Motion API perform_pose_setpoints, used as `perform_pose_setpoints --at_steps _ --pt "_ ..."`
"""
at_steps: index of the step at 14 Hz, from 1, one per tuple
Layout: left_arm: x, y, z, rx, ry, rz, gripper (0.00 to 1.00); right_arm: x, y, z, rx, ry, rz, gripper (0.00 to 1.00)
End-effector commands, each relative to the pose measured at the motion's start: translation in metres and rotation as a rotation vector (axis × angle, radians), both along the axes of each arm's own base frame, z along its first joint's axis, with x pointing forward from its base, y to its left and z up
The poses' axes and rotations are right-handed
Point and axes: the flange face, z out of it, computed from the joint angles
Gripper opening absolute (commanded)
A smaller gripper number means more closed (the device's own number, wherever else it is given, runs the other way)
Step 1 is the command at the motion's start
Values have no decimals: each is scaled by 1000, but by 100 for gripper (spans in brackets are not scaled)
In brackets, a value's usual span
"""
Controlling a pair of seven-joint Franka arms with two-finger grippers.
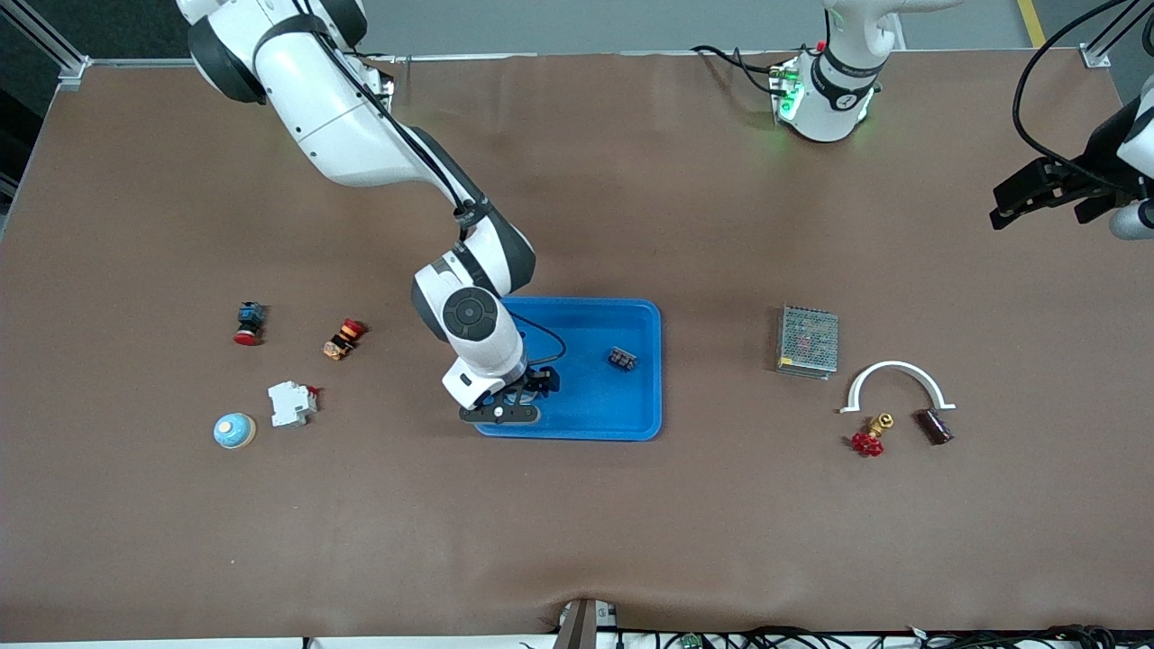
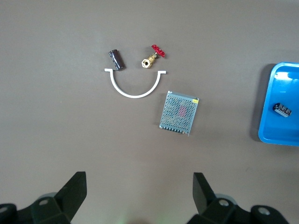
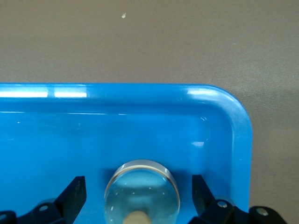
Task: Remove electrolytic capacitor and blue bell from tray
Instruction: 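Grasp the second bell with the right gripper and lift it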
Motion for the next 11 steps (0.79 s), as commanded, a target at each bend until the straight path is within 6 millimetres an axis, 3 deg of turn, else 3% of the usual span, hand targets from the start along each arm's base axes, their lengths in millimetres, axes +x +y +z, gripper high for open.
perform_pose_setpoints --at_steps 1,5,6,11 --pt "-5 -6 2 29 8 6 100 -4 1 -6 -26 -9 21 100" --pt "-6 -8 1 30 16 13 100 -7 -1 -11 -31 1 22 100" --pt "-7 -8 3 30 13 14 100 -7 -1 -11 -32 2 23 96" --pt "-11 -7 9 29 -1 17 100 -7 -1 -10 -30 1 21 42"
